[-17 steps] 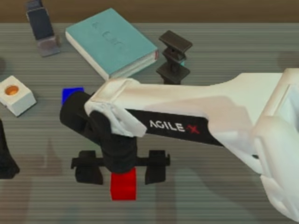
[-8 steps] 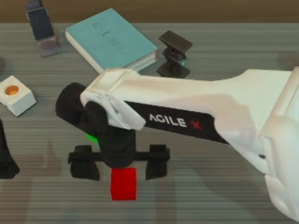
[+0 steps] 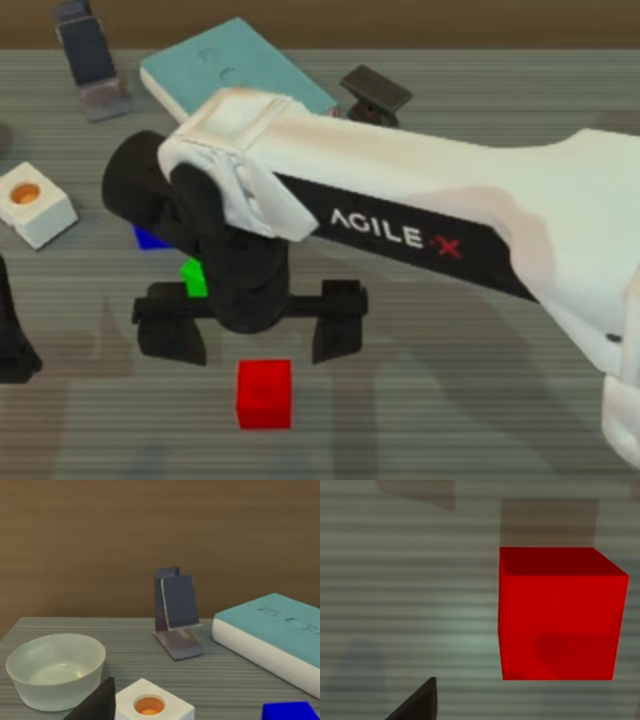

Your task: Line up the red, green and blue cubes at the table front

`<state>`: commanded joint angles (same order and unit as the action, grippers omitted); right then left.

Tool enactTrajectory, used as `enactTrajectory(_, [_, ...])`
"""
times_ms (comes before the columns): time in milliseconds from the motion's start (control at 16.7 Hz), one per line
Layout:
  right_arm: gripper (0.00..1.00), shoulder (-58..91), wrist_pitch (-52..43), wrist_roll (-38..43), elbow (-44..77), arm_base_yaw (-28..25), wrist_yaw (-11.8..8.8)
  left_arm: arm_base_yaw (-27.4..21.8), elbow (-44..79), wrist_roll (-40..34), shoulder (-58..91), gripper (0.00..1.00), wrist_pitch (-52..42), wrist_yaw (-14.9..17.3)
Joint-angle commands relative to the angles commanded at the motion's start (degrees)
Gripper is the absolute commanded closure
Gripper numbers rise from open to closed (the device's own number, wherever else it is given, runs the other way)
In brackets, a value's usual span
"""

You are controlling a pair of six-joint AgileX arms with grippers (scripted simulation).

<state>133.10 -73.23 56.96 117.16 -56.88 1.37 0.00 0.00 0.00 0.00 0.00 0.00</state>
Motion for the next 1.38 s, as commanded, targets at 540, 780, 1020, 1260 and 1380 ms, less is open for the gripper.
enactTrajectory(540, [0.00,-15.95,8.47,-8.45,-13.21,6.95,4.12,-3.18,12.99,1.03,14.09,0.00,-8.52,0.02])
enactTrajectory(780, [0.00,-37.10,18.04,-17.40,-29.68,15.22,7.03,-6.91,27.87,2.23,33.40,0.00,-18.31,0.15])
enactTrajectory(1020, [0.00,-62.56,29.43,-27.96,-51.41,25.51,8.53,-11.09,44.52,3.61,56.90,0.00,-29.77,0.18])
enactTrajectory(1260, [0.00,-87.99,41.64,-38.69,-74.73,36.14,8.06,-15.16,60.81,4.93,78.89,0.00,-41.33,0.09])
enactTrajectory(1380, [0.00,-98.90,47.67,-43.41,-85.28,40.86,7.04,-16.96,68.13,5.50,88.24,0.00,-46.47,0.05])
